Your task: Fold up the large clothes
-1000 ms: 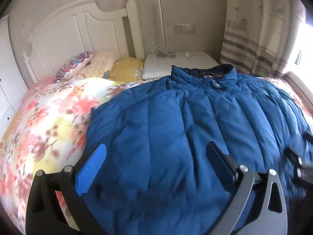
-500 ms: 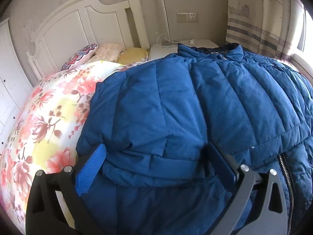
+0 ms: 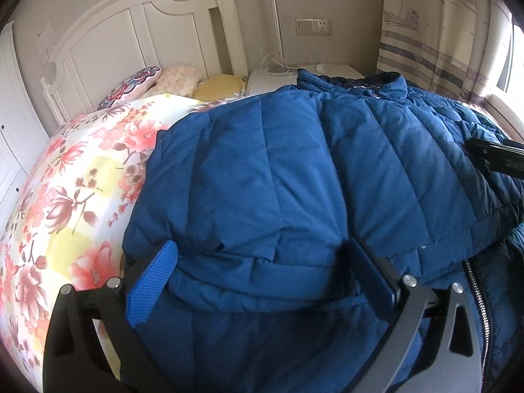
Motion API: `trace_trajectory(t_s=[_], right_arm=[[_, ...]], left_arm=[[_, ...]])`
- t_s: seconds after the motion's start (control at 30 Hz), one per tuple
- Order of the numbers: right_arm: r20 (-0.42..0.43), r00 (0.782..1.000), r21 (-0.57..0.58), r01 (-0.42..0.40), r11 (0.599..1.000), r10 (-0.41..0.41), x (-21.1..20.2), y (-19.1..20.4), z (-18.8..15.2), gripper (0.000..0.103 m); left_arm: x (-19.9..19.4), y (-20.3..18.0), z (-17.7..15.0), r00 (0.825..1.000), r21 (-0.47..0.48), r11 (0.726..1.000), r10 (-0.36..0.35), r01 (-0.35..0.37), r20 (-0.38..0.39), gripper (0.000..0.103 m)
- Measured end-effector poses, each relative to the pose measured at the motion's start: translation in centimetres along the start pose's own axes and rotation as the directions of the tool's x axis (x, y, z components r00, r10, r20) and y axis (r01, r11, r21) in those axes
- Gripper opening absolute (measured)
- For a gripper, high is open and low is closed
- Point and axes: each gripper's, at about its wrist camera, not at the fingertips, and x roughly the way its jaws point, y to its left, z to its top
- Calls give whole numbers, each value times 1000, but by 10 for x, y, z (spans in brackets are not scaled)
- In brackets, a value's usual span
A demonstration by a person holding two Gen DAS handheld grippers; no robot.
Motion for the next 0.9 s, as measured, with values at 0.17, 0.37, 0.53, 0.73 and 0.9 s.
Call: trace_trajectory(t_s=[0.17, 0.37, 0.53, 0.73, 0.9], right_arm=[[56, 993, -21, -100, 995, 101, -59, 0, -37, 99], [-129, 989, -163, -86, 983, 66, -54, 0, -86, 99], [-145, 979, -108, -161, 981, 145, -95, -32, -107, 99], [-167, 976, -207, -174, 963, 140, -108, -36, -156, 99], [-133, 982, -198, -160, 967, 135, -151, -52, -175, 99]], left_arm=[[1, 0, 0, 1000, 0, 1000, 0, 0, -2, 101], [-3, 6, -1, 999, -14, 999, -33, 33, -16, 101], [-62, 20, -36, 984, -79, 981, -179, 179, 10, 101], [-83, -10, -104, 989, 121, 987, -95, 108, -110, 101], [-103, 15, -118, 985, 25, 992, -122, 126, -121, 101]])
